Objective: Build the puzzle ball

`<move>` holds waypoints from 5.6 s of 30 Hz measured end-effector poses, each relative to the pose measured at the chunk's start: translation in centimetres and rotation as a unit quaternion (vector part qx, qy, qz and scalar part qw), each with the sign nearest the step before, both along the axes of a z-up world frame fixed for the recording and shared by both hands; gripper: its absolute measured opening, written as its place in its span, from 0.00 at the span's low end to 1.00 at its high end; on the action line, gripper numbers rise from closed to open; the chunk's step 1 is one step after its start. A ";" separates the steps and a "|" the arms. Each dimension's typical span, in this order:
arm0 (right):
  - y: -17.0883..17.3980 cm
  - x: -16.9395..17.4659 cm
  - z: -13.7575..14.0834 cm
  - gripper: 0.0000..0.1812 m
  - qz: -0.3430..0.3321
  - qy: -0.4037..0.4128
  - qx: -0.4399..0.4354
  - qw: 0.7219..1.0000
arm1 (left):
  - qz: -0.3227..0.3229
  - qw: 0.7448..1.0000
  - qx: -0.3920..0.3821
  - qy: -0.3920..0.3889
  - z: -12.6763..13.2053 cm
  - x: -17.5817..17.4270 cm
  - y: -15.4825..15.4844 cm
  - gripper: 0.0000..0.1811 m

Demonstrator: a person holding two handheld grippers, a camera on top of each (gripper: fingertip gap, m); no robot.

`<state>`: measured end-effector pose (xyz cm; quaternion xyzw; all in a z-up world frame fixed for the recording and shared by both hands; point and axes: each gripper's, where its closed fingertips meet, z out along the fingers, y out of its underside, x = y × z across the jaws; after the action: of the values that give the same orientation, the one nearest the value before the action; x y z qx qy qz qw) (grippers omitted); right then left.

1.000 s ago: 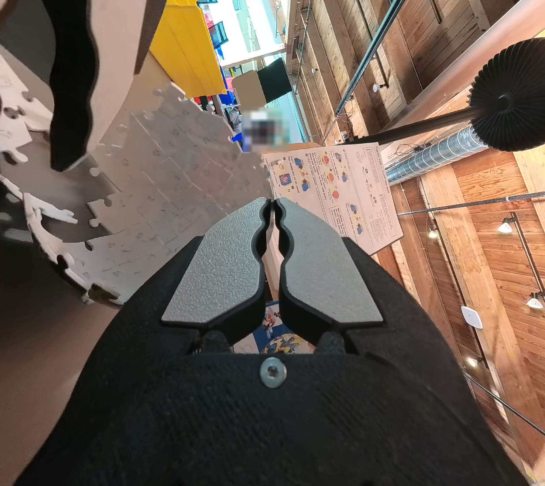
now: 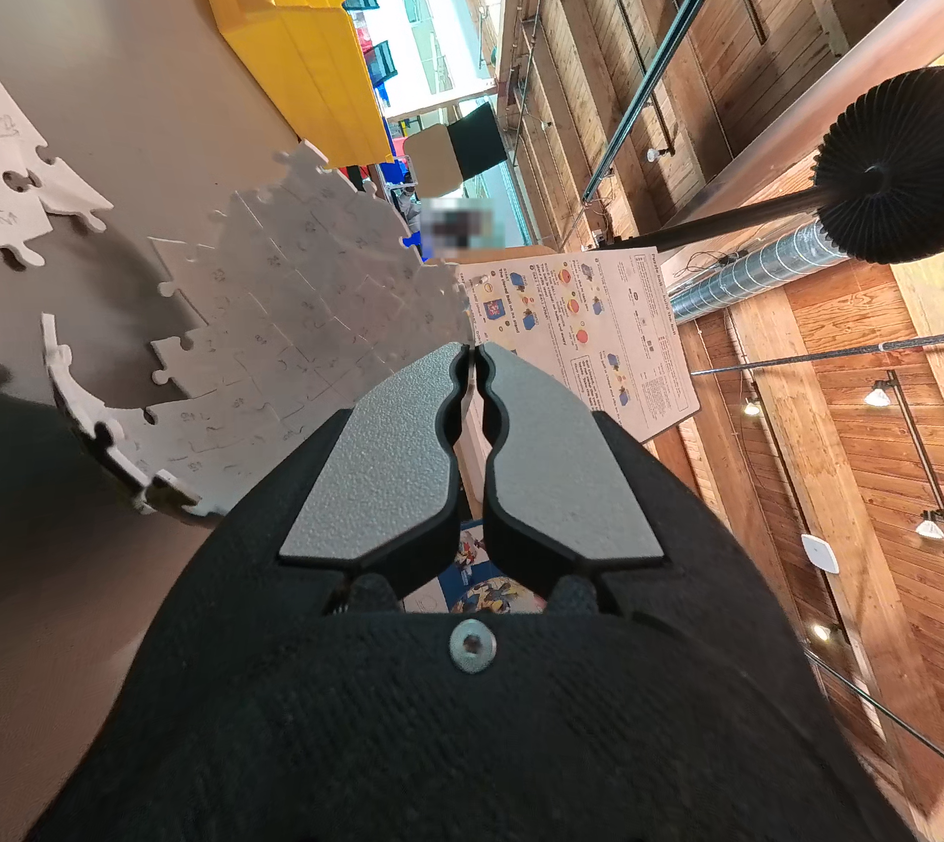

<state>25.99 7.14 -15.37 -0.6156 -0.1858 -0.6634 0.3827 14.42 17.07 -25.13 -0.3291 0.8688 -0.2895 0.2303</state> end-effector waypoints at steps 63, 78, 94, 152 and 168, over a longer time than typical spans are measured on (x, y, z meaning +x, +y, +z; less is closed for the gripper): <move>0.0 0.3 -0.1 0.01 0.001 0.013 0.008 1.000 | 0.134 0.980 -0.079 0.123 -2.0 2.0 1.2 0.24; 0.0 0.2 -0.1 0.01 0.003 0.013 0.008 1.000 | 0.084 0.994 -0.055 0.042 -0.9 3.1 -0.2 0.17; -0.4 0.6 -0.2 0.01 0.019 0.030 0.021 0.999 | -0.128 0.983 0.125 -0.051 -0.3 9.7 -7.6 0.17; -0.4 0.9 -0.4 0.01 0.030 0.047 0.027 0.998 | -0.190 0.954 0.201 -0.118 -1.3 10.2 -8.3 0.19; -0.5 1.0 -0.3 0.01 0.032 0.050 0.031 0.998 | -0.084 0.968 0.160 -0.173 0.0 10.5 -8.0 0.00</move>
<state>26.94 6.69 -15.71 -0.6296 -0.1647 -0.6247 0.4314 24.87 9.04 -25.15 -0.1586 0.8754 -0.2175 0.4014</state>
